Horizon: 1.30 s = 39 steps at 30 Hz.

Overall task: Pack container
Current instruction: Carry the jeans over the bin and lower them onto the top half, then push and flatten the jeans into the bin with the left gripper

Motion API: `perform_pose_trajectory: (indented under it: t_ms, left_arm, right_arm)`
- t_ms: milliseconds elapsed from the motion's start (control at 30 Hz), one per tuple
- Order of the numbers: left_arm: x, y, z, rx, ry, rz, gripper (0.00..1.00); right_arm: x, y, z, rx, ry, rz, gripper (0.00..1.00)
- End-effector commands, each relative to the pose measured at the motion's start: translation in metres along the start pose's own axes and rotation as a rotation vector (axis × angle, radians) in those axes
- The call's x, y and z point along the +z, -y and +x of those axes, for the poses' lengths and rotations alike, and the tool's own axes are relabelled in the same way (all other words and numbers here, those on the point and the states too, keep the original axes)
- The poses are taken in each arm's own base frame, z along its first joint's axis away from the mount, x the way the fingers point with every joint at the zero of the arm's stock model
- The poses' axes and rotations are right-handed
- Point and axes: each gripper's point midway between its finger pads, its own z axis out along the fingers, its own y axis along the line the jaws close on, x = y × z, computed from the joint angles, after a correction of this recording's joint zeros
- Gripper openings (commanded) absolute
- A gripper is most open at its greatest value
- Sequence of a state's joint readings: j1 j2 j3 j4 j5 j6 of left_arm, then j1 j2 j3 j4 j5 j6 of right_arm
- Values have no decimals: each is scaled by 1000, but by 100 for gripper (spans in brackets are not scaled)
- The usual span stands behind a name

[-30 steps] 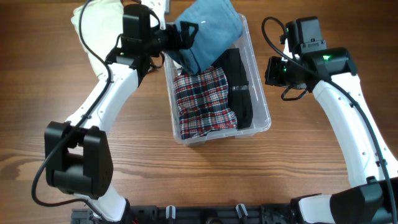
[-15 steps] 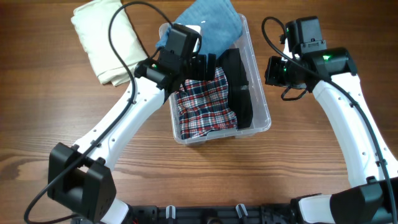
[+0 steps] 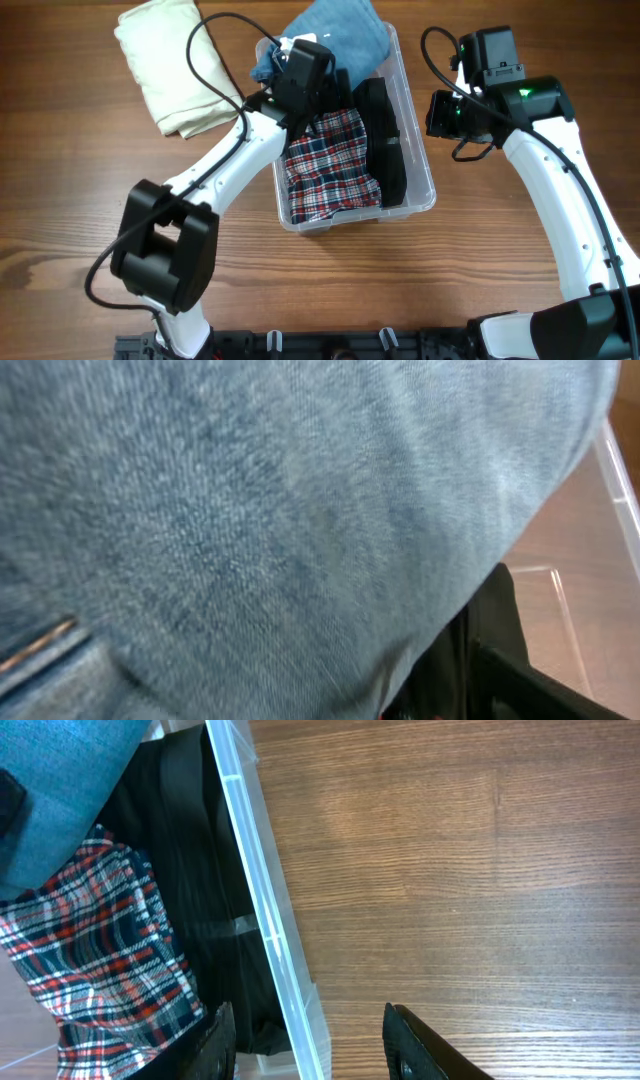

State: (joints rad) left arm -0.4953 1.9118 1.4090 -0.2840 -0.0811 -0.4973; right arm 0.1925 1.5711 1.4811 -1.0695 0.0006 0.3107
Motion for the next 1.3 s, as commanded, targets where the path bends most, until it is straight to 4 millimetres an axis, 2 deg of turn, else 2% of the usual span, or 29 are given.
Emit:
perform_pose_trajectory:
  t_ms: [0,33,67,133,200,300,333,367,433,500,567,733,833,900,1000,1100,1200,1233,1267]
  left_arm:
    - [3,4,4,-10,-21,31,16]
    - [0,8,2,-10,-19,46,4]
    - [-8,12,-4,-9,-6,64,4]
    - [-49,32,-35,-15,75,150,4]
    - [-104,40,-70,-74,180,212,4]
    - [-154,43,-84,-177,174,324,4]
    - [-159,39,-82,-193,160,321,4]
    - [-157,35,-76,-203,134,304,4]
    - [-137,25,-50,-206,28,242,4]
    - [-122,35,-35,-157,-47,299,4]
    - [-114,43,-30,-142,-80,342,4]
    - [-114,55,-26,-146,-99,391,4]
    - [-117,75,-31,-300,-72,408,4]
    - [-112,74,-37,-493,46,276,4]
    - [-109,73,-35,-629,132,194,4]
    - [-100,64,-33,-700,207,114,4]
    - [-87,56,-29,-699,221,70,4]
    - [-77,53,-22,-692,204,45,11]
    - [-73,52,-19,-689,191,42,45]
  right_arm:
    - [4,2,0,15,-9,3,48]
    - [4,2,0,14,-9,3,48]
    - [4,2,1,12,-13,5,48]
    - [4,3,3,11,-20,7,48]
    - [4,2,3,11,-18,6,48]
    - [4,3,4,11,-24,8,48]
    - [4,3,4,11,-23,8,48]
    - [4,3,3,11,-21,7,48]
    - [4,3,4,11,-22,7,48]
    - [4,3,4,11,-23,8,47]
    - [4,3,4,11,-24,8,47]
    - [4,3,4,11,-26,9,48]
    - [4,3,5,11,-26,9,48]
    - [4,3,6,9,-30,10,48]
    - [4,3,6,8,-30,10,48]
    - [4,4,6,8,-33,11,48]
    - [4,4,7,7,-34,11,48]
    - [4,4,7,7,-34,11,48]
    - [4,4,7,8,-34,11,48]
